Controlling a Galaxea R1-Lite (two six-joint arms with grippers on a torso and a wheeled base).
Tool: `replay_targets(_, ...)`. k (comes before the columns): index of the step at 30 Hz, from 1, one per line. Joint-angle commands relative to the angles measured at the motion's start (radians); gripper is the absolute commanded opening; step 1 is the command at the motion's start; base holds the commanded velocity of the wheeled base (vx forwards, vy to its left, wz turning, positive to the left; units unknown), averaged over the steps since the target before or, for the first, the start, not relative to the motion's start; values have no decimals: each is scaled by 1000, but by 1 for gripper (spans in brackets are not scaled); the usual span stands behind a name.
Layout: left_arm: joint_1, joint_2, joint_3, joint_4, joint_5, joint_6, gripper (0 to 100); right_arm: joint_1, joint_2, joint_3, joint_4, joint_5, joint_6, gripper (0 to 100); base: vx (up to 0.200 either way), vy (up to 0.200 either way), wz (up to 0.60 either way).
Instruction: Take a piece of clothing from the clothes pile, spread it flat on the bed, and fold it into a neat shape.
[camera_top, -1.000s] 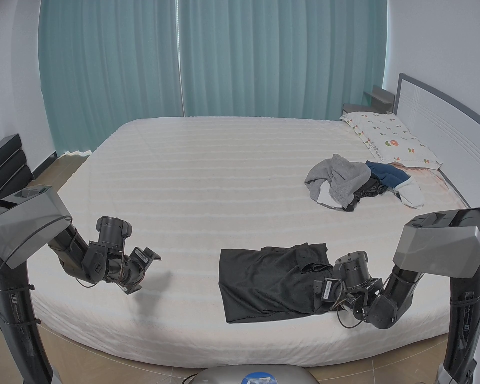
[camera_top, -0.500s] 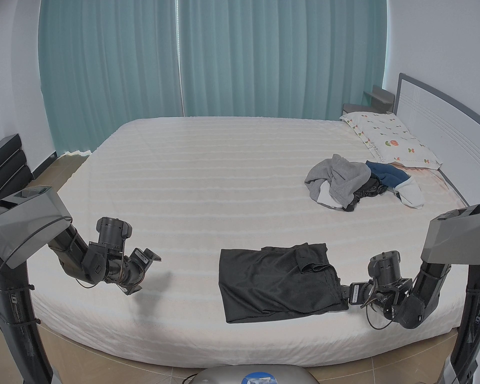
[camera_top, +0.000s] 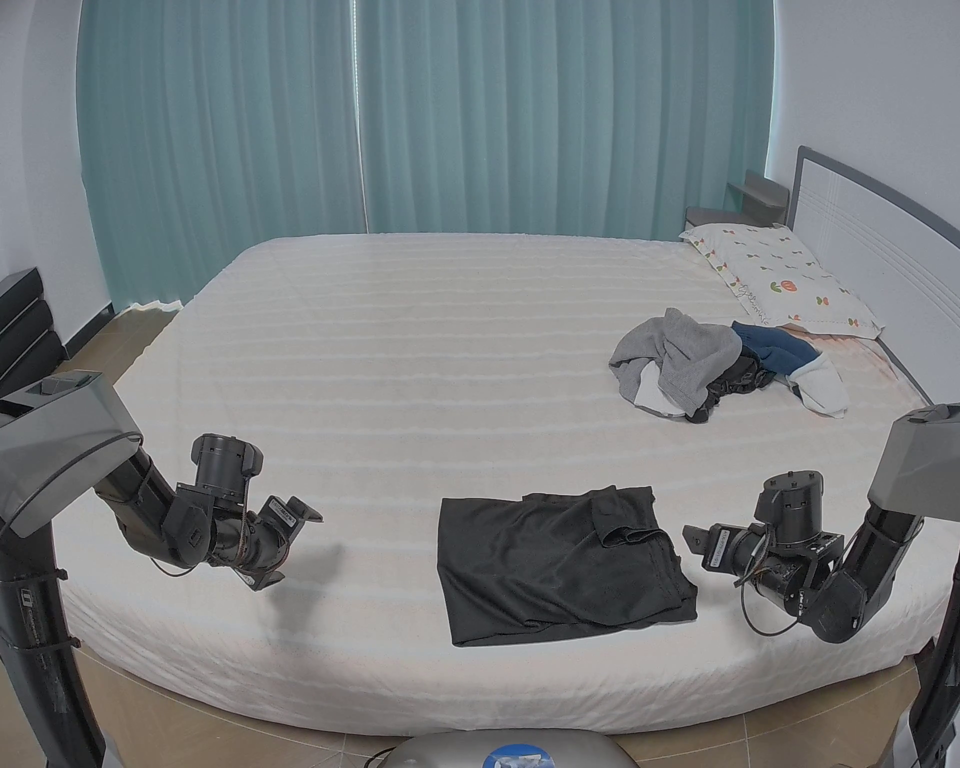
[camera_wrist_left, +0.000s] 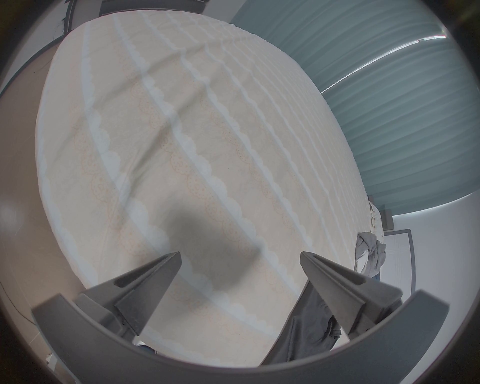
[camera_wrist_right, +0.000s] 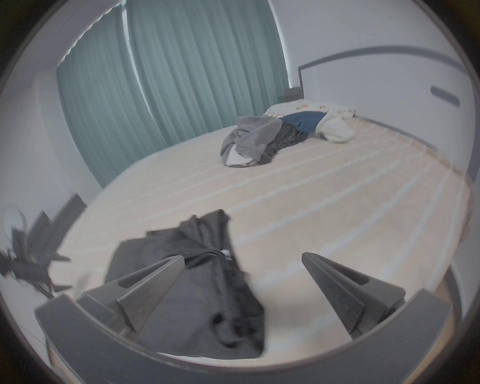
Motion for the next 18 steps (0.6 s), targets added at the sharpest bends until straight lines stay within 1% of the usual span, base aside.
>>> replay_targets(1,3,-7,9,0,-6,-1,100,71,-6,-78,7,63,152,100,200,0,0)
replay_targets(3,3,-5,9,0,-6,-1,100,108,-2,-97,4,114,238,100,200,0,0)
replay_targets(4,3,-5,9,0,-6,-1,100,109,-2,-98,4,118,245,100,200,0,0)
replay_targets(5,1,-2,9,-2,0,1,100,125,5,-115,8,158,310,100,200,0,0)
replay_targets(6,0,-2,9,-2,3,1,100,131,6,-121,13,184,346,100,0,0,0)
replay_targets(12,-2,4,9,-2,7,4,100,163,6,-121,27,341,493,100,0,0,0)
replay_targets(15,-2,4,9,-2,9,5,100,158,9,-123,38,387,533,100,0,0,0)
replay_targets(16,-2,4,9,-2,9,5,100,158,9,-121,39,388,534,100,0,0,0)
replay_targets(17,-3,5,9,-2,9,8,100,157,9,-118,48,414,541,100,0,0,0)
replay_targets(18,-3,7,9,-2,10,8,100,158,11,-115,51,425,541,100,0,0,0)
